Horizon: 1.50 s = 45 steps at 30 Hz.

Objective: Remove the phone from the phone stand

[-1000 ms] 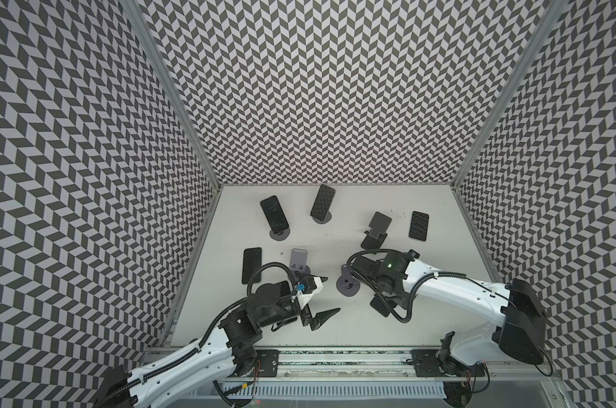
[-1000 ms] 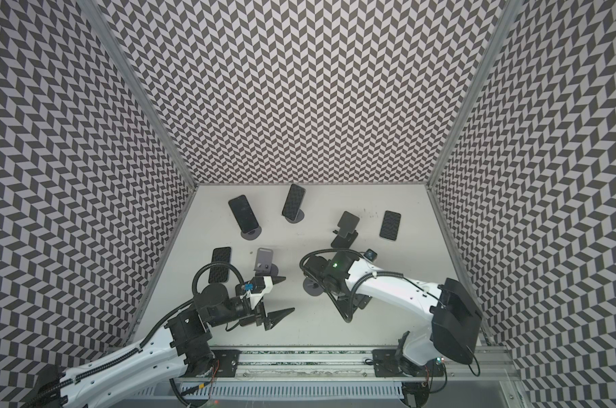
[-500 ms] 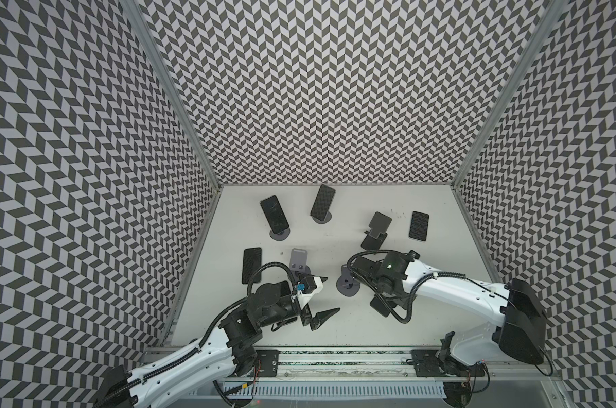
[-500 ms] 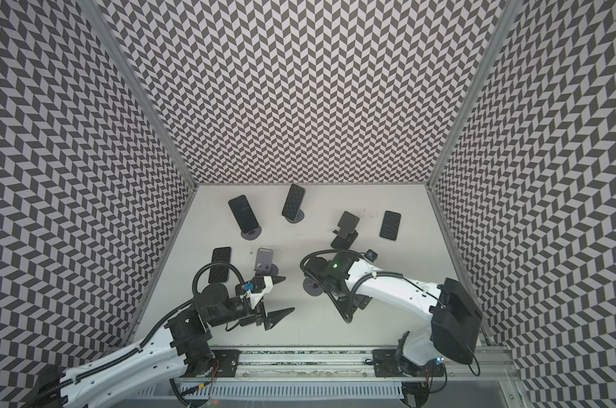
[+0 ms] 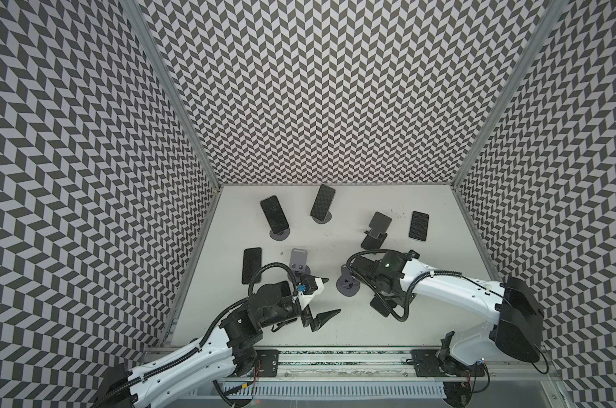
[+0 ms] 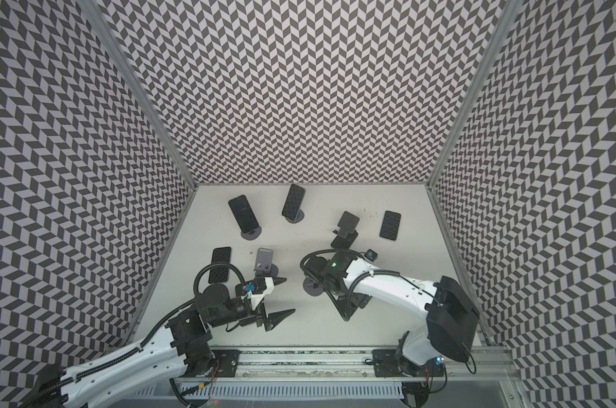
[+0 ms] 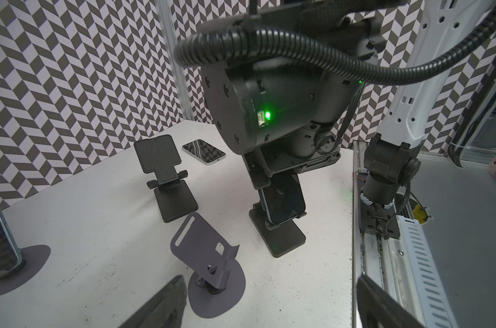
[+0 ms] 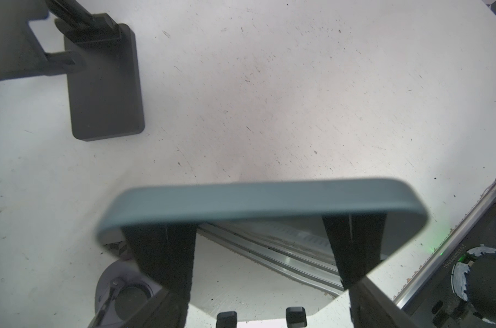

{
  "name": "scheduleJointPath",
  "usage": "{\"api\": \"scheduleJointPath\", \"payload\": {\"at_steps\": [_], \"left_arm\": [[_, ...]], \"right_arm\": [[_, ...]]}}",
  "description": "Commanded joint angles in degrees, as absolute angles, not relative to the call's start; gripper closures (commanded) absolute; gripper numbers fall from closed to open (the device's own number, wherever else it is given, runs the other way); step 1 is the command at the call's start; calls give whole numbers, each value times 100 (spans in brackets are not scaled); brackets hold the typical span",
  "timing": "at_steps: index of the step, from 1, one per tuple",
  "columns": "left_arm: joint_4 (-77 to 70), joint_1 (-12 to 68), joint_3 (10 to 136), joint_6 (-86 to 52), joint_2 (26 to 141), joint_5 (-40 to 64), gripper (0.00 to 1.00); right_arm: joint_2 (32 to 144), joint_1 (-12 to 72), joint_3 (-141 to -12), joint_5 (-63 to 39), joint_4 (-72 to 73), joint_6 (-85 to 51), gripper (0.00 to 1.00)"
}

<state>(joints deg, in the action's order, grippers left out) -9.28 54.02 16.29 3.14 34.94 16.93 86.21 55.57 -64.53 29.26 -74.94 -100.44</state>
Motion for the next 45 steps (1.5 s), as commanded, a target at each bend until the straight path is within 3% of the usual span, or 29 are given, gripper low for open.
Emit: {"api": "scheduleJointPath", "payload": {"at_steps": [1,15,45], "left_arm": [[-926,5440,1619,364,3507,1673,7],[-914,5475,1626,377,3512,1661,7],[-835,5481,1626,421,3548,1501,7]], "right_arm": [[8677,5489,-6551,3098,-7576,-10161,14],[8701,5326,-6608,3138,-7465,-9959,16],[8645,5309,-6700,3164,-7571,-9866,36]]}}
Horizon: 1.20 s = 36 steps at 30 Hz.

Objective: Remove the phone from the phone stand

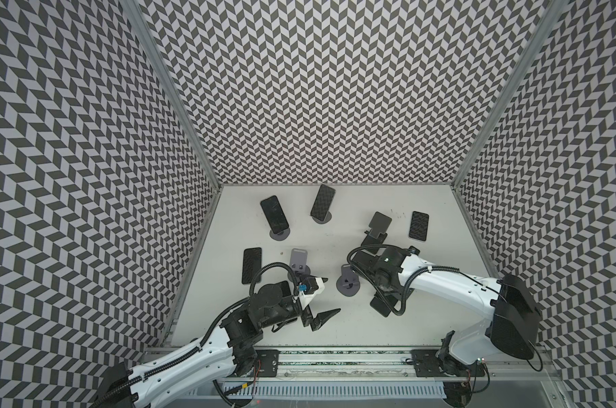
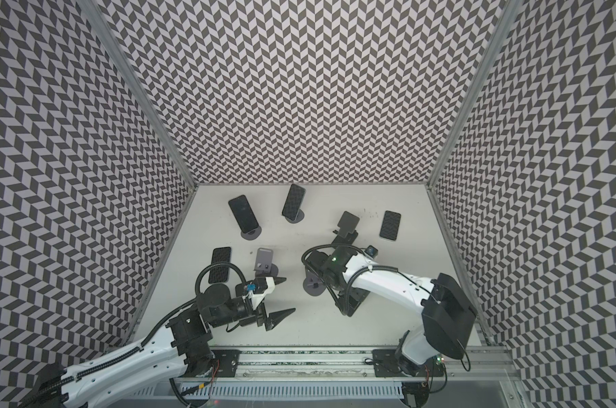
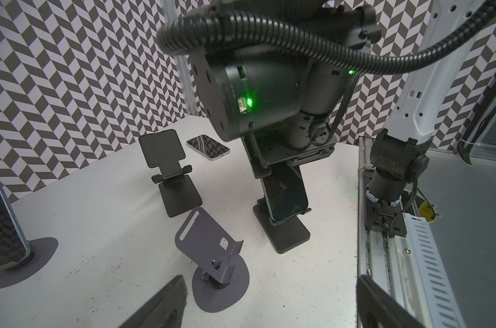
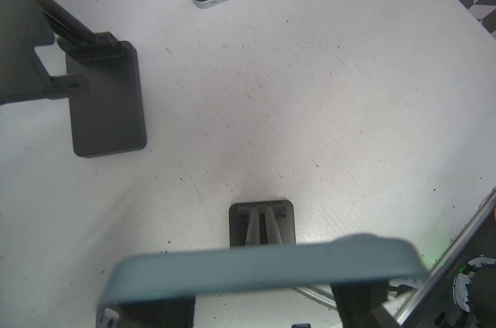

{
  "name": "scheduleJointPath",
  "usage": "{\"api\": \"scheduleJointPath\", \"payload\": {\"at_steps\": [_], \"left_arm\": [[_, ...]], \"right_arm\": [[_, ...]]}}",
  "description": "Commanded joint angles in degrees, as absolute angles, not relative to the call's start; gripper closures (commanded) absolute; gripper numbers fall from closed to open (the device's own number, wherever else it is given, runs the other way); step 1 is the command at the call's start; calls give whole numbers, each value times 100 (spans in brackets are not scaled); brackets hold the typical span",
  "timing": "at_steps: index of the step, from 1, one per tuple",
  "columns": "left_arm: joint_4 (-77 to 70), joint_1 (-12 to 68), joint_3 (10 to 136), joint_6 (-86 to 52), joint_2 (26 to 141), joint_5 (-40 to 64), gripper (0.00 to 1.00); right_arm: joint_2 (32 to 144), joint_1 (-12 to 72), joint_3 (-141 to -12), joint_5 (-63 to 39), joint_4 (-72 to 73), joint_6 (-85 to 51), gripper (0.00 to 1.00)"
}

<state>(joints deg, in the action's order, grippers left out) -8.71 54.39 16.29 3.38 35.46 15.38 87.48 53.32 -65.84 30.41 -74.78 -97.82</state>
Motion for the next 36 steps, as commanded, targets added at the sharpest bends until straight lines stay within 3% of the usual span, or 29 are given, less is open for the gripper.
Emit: {"api": "scheduleJointPath", "payload": {"at_steps": [1,36], "left_arm": [[-834,5487,1626,415,3547,1503,7],[-791,5502,1635,432,3546,1409,7]], "right_arm": [[8640,5309,-6712,3164,-7568,-9838,36],[8192,5377,-6848,3244,-7580,-9616,38]]}}
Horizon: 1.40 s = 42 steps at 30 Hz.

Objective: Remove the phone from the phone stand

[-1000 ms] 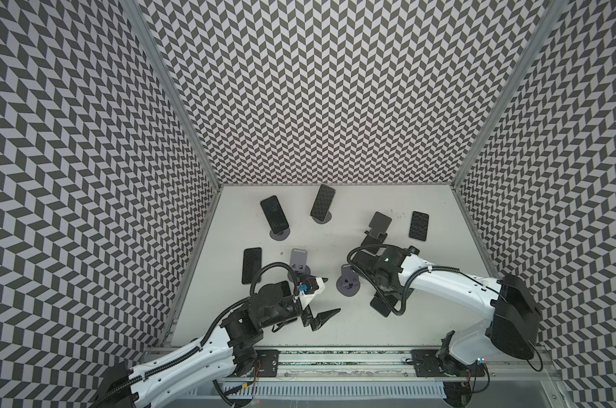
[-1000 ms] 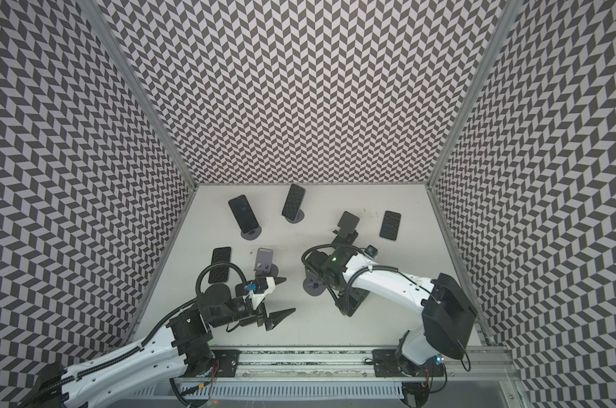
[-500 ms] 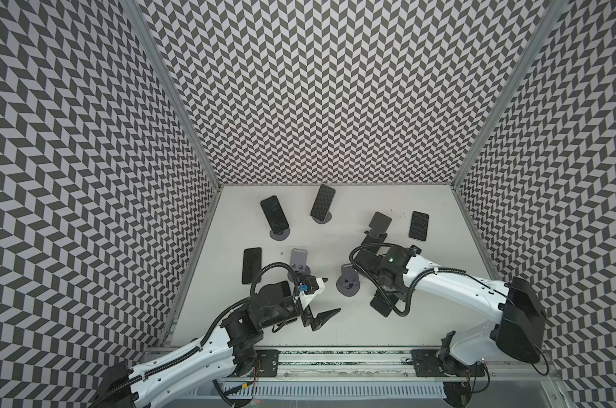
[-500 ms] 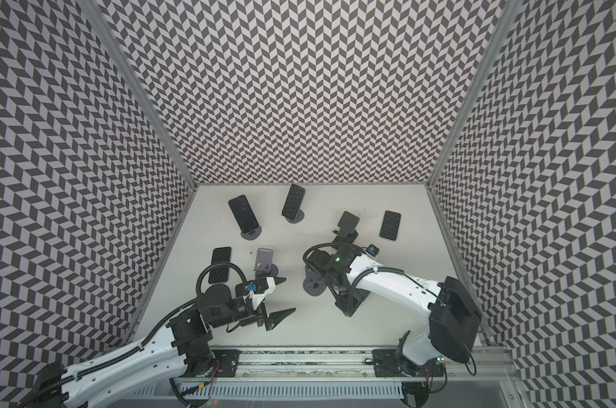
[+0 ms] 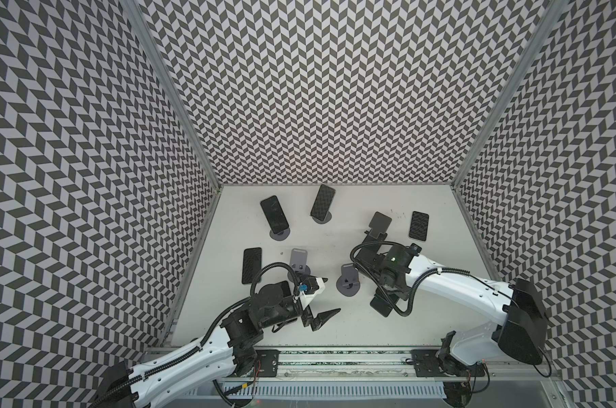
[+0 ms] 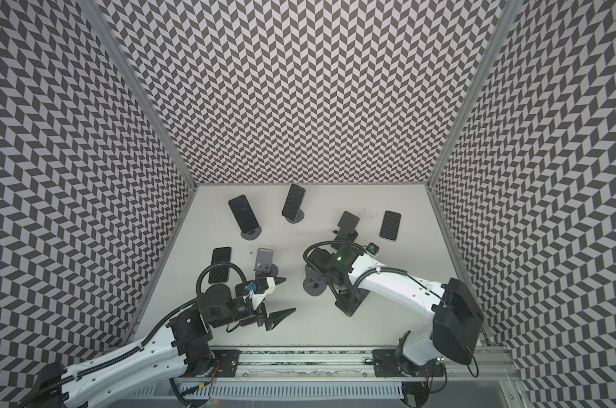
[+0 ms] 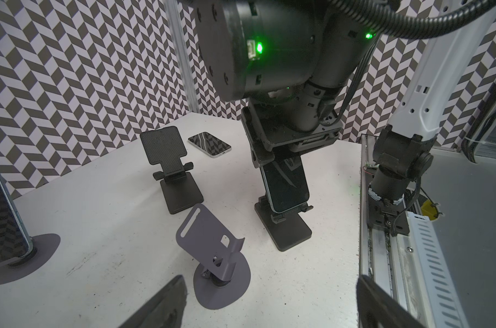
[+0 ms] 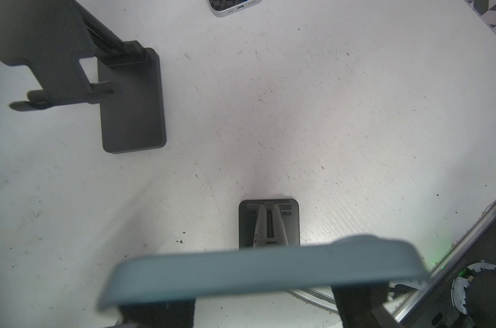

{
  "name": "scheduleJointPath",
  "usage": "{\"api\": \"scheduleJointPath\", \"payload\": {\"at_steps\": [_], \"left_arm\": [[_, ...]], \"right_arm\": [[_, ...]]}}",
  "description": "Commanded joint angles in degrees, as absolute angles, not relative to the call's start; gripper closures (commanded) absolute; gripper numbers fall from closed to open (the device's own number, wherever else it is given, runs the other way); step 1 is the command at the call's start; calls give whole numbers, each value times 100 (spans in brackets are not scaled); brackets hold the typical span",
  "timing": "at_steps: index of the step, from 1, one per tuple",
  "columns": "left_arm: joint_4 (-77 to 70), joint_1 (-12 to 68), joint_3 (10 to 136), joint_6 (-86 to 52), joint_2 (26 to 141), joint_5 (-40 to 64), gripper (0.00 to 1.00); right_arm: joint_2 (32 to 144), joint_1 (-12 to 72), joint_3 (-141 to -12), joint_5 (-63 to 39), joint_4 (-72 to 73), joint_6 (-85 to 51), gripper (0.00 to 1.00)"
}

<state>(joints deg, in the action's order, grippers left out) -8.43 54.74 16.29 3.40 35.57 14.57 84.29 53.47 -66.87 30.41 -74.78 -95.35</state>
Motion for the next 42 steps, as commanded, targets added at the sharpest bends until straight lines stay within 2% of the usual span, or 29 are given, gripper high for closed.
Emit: {"api": "scheduleJointPath", "payload": {"at_steps": [1,19,42], "left_arm": [[-791,5502,1635,438,3540,1407,7],[-748,5502,1661,420,3483,1330,7],[-604,5502,1670,351,2992,697,7]], "right_arm": [[8167,5374,-6847,3244,-7580,-9615,38],[7930,5542,-6970,3326,-7582,-9563,40],[7952,5633,-7542,3516,-7568,-9062,44]]}}
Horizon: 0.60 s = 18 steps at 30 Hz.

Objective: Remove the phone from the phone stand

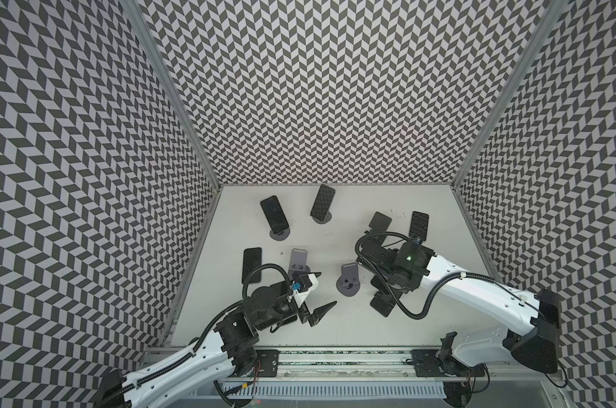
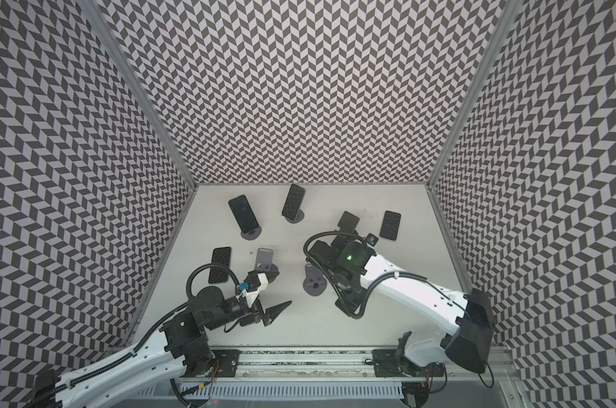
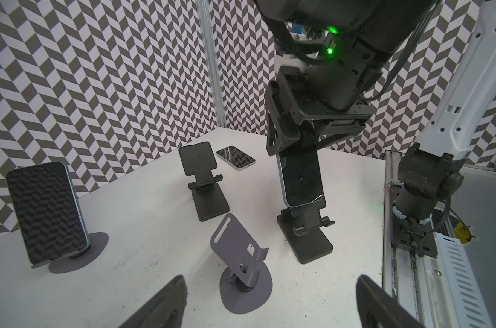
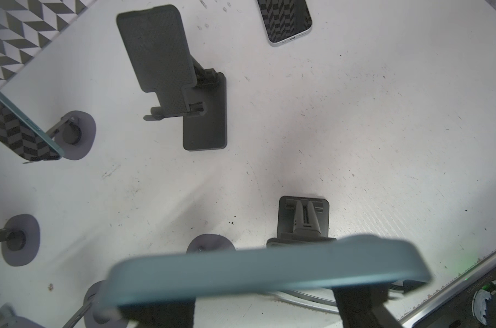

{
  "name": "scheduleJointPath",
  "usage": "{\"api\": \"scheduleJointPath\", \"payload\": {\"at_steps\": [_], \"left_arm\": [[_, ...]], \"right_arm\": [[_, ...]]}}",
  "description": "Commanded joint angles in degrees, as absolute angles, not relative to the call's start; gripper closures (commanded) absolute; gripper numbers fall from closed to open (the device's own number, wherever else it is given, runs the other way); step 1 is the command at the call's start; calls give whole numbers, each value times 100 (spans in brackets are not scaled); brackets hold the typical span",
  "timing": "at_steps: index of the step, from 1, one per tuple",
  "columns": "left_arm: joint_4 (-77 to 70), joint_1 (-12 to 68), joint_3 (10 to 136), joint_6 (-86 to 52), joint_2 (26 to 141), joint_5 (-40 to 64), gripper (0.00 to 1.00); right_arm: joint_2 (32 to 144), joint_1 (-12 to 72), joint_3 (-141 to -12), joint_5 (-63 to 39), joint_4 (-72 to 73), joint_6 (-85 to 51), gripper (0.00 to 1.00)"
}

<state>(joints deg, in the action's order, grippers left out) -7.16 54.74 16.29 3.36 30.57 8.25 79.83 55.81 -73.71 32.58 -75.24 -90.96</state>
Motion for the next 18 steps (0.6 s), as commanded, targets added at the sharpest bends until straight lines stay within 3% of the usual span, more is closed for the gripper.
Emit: {"api": "scheduleJointPath", "payload": {"at_steps": [1,18], "left_arm": [[-598,5502,1666,349,2992,672,7],[-554,5509,1706,354,2883,283,8]], "right_arm": [[7961,5632,-7550,3516,-7573,-9075,44],[8311,5699,-8182,3755,-7393,-8168,43]]}}
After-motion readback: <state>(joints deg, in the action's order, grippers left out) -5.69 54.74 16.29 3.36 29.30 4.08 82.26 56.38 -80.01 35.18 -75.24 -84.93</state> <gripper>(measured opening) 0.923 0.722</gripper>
